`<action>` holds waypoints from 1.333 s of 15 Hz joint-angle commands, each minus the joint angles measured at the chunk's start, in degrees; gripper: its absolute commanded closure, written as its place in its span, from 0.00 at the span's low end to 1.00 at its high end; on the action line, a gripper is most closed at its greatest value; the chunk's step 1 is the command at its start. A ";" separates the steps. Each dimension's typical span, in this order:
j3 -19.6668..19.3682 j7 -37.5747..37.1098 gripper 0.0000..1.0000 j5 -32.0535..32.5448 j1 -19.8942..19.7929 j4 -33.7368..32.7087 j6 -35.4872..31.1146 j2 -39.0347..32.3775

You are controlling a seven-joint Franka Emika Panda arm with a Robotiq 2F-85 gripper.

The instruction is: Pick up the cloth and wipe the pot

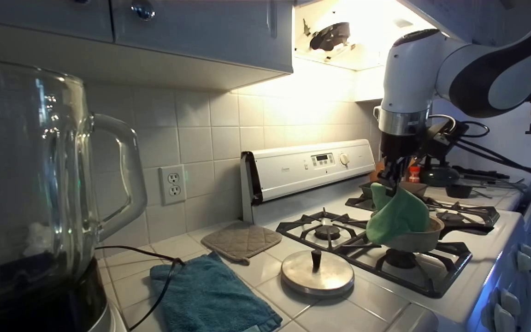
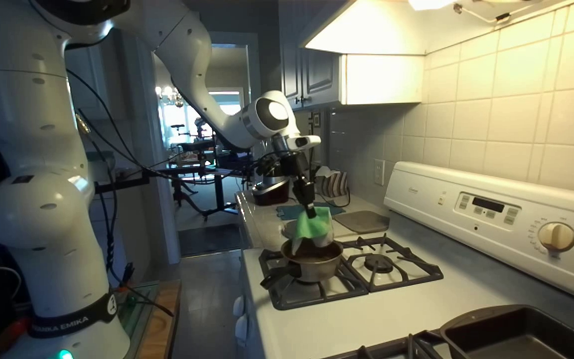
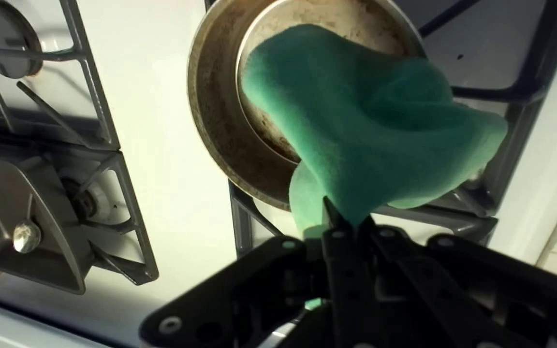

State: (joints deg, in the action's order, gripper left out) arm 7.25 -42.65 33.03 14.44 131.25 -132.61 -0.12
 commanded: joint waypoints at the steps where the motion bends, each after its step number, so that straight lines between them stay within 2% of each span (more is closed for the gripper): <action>1: 1.78 1.43 0.99 -1.51 -1.18 2.97 1.01 2.65; 6: 2.72 1.30 0.99 -1.40 -1.16 3.96 1.77 3.74; 13: 4.41 0.63 0.99 -1.56 -1.21 5.95 9.27 8.54; 20: 4.45 -1.25 0.99 -0.63 -3.51 7.12 12.10 10.82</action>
State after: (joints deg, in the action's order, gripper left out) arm 10.86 -42.82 32.95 12.88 137.01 -121.34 8.86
